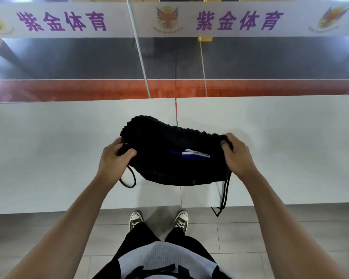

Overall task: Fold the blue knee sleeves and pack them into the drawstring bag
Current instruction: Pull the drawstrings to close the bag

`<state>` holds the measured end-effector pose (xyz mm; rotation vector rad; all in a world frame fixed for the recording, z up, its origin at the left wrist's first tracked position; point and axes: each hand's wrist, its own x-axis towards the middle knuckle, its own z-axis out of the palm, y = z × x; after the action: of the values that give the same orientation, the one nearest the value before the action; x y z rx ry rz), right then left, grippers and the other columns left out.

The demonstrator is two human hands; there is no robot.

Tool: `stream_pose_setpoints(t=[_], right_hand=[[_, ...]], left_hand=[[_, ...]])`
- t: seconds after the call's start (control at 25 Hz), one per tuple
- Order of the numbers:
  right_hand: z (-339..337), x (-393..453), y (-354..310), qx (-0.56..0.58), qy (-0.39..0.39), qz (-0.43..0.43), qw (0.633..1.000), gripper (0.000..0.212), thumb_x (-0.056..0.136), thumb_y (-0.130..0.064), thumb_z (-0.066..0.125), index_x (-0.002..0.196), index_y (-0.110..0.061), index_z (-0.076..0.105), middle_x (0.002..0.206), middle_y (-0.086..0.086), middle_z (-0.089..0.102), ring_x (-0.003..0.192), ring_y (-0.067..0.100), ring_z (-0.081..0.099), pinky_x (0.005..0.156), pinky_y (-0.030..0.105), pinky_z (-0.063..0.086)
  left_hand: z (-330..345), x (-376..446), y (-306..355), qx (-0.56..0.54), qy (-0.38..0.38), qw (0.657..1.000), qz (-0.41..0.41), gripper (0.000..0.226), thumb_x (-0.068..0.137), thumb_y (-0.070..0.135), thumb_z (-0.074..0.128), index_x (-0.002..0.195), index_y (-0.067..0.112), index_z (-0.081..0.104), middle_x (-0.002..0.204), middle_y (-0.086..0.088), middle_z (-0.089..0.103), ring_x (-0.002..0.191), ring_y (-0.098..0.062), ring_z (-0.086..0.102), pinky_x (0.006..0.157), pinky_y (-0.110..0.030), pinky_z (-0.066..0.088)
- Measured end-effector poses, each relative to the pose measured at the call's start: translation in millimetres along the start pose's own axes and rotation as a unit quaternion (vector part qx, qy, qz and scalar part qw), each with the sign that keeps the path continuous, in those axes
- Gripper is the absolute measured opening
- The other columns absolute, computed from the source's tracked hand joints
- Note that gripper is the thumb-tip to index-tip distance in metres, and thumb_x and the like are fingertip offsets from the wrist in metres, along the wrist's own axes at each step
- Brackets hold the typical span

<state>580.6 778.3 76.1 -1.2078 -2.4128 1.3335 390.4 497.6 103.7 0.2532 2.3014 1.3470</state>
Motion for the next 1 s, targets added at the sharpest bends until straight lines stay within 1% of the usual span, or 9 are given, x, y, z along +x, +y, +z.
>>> stream_pose_setpoints(t=[0.08, 0.2, 0.4, 0.56, 0.68, 0.76, 0.84, 0.92, 1.0], right_hand=[[-1.1, 1.4, -1.1, 0.044, -0.011, 0.023, 0.999, 0.017, 0.097, -0.022, 0.048, 0.087, -0.013, 0.059, 0.072, 0.002, 0.057, 0.063, 0.015, 0.049, 0.061, 0.033, 0.04], [-4.8, 0.6, 3.7, 0.068, 0.031, 0.049, 0.996, 0.021, 0.095, -0.026, 0.053, 0.084, -0.009, 0.061, 0.072, 0.007, 0.055, 0.065, 0.015, 0.048, 0.062, 0.032, 0.04], [-11.0, -1.9, 23.1, 0.064, 0.121, 0.071, 0.988, 0.033, 0.106, -0.033, 0.035, 0.097, -0.011, 0.059, 0.089, -0.001, 0.061, 0.077, 0.008, 0.053, 0.067, 0.025, 0.041], [-17.6, 5.3, 36.6, 0.067, 0.177, 0.093, 0.978, 0.021, 0.106, -0.03, 0.043, 0.106, -0.013, 0.056, 0.084, 0.003, 0.059, 0.074, 0.023, 0.054, 0.061, 0.033, 0.039], [-25.9, 11.8, 51.2, 0.089, 0.259, 0.143, 0.951, 0.023, 0.106, -0.03, 0.042, 0.114, -0.012, 0.055, 0.09, 0.007, 0.061, 0.086, 0.032, 0.06, 0.071, 0.035, 0.04], [-25.6, 13.9, 59.6, 0.054, 0.241, 0.172, 0.954, 0.027, 0.107, -0.03, 0.039, 0.115, -0.011, 0.057, 0.093, 0.007, 0.061, 0.093, 0.036, 0.061, 0.076, 0.037, 0.041], [-19.7, 13.3, 60.5, -0.057, 0.178, 0.15, 0.971, 0.034, 0.106, -0.032, 0.036, 0.11, -0.013, 0.064, 0.098, 0.007, 0.062, 0.103, 0.037, 0.06, 0.088, 0.042, 0.042], [-7.3, 6.0, 51.5, -0.17, 0.12, 0.083, 0.975, 0.037, 0.104, -0.035, 0.037, 0.109, -0.018, 0.069, 0.112, 0.007, 0.061, 0.114, 0.033, 0.055, 0.102, 0.046, 0.033], [10.5, -9.7, 42.5, -0.182, 0.098, -0.028, 0.978, 0.026, 0.103, -0.033, 0.044, 0.106, -0.021, 0.068, 0.113, 0.002, 0.062, 0.111, 0.028, 0.055, 0.104, 0.043, 0.03]], left_hand=[[2.3, 1.0, 8.4, -0.011, 0.012, 1.0, 0.01, 0.029, 0.075, 0.025, 0.063, 0.056, 0.015, 0.043, 0.058, 0.001, 0.04, 0.055, -0.013, 0.038, 0.059, -0.031, 0.03], [3.7, 2.8, 13.9, 0.024, 0.099, 0.994, 0.03, 0.047, 0.091, 0.035, 0.063, 0.06, 0.008, 0.04, 0.057, -0.002, 0.035, 0.055, -0.016, 0.033, 0.057, -0.031, 0.028], [-11.1, 2.0, 13.1, 0.069, 0.231, 0.968, 0.066, 0.057, 0.103, 0.043, 0.036, 0.056, 0.013, 0.022, 0.052, -0.005, 0.023, 0.053, -0.022, 0.023, 0.056, -0.036, 0.025], [-48.1, 19.7, 10.3, 0.13, 0.311, 0.939, 0.072, 0.052, 0.099, 0.035, 0.042, 0.056, 0.011, 0.026, 0.054, -0.005, 0.019, 0.053, -0.019, 0.016, 0.056, -0.036, 0.02], [-85.7, 45.5, 0.2, 0.046, 0.413, 0.91, -0.003, 0.051, 0.094, 0.036, 0.042, 0.06, -0.003, 0.038, 0.056, -0.015, 0.026, 0.055, -0.026, 0.024, 0.062, -0.035, 0.028], [-88.9, 54.3, -2.2, 0.033, 0.389, 0.92, -0.039, 0.051, 0.095, 0.038, 0.044, 0.061, -0.001, 0.038, 0.055, -0.013, 0.028, 0.053, -0.026, 0.025, 0.063, -0.035, 0.029], [-73.7, 54.1, -4.0, 0.07, 0.296, 0.952, -0.039, 0.051, 0.096, 0.043, 0.051, 0.063, 0.006, 0.041, 0.055, -0.007, 0.035, 0.052, -0.02, 0.032, 0.061, -0.035, 0.029], [-55.5, 48.9, -9.1, 0.08, 0.219, 0.972, -0.014, 0.046, 0.093, 0.047, 0.06, 0.071, 0.008, 0.048, 0.061, -0.001, 0.045, 0.057, -0.018, 0.04, 0.06, -0.035, 0.033], [-44.9, 46.7, -18.9, 0.066, 0.208, 0.976, 0.002, 0.043, 0.092, 0.047, 0.061, 0.078, 0.008, 0.051, 0.066, 0.002, 0.048, 0.064, -0.022, 0.044, 0.064, -0.036, 0.038]])
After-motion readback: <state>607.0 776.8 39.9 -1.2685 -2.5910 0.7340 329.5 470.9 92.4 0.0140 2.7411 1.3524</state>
